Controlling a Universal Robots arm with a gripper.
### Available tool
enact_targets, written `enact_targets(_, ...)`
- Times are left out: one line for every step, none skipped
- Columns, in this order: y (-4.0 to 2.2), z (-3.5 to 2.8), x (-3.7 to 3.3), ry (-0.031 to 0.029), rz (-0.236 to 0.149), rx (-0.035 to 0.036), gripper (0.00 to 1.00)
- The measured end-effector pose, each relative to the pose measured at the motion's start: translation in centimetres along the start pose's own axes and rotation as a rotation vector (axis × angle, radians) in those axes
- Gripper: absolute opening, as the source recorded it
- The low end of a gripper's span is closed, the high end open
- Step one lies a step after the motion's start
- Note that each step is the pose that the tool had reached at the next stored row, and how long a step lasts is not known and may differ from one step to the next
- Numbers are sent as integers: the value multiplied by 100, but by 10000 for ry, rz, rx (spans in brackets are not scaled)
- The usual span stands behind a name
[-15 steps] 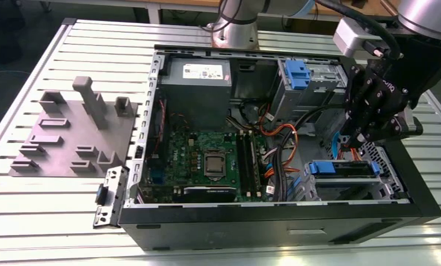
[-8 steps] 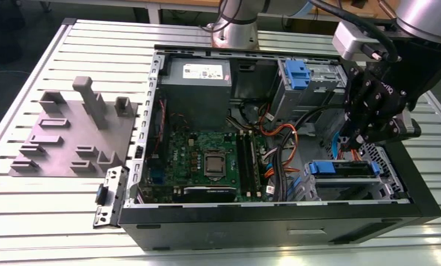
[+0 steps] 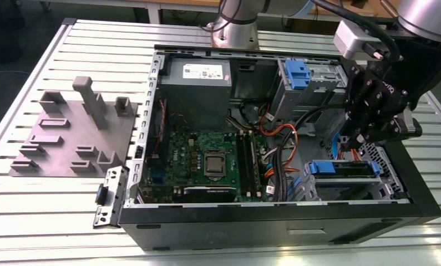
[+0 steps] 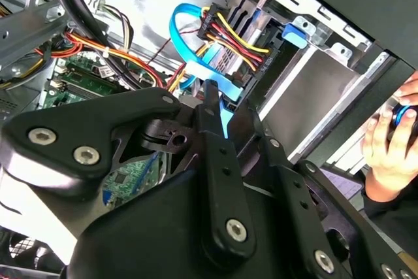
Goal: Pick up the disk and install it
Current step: 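Insert the second disk wire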
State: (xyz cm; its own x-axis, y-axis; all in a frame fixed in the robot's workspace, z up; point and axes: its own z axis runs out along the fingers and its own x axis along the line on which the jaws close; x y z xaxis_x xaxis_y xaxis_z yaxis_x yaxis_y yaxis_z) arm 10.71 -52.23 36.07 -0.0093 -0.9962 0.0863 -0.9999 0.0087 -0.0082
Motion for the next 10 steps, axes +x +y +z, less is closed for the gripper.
enact_targets(0,0,6,-2,0,-2,33)
enact_targets(0,1,13,-4,-1,-4,33)
enact_targets(0,1,20,-4,0,-5,33)
enact_targets(0,2,26,-10,0,-8,33)
enact_targets(0,2,31,-47,0,-11,33)
enact_targets(0,2,33,-127,0,-14,33)
enact_targets(0,3,34,-219,0,-16,33)
enact_targets(-1,4,35,-318,1,-20,33)
enact_targets(0,7,36,-409,1,-23,33)
enact_targets(-1,9,36,-488,2,-25,33)
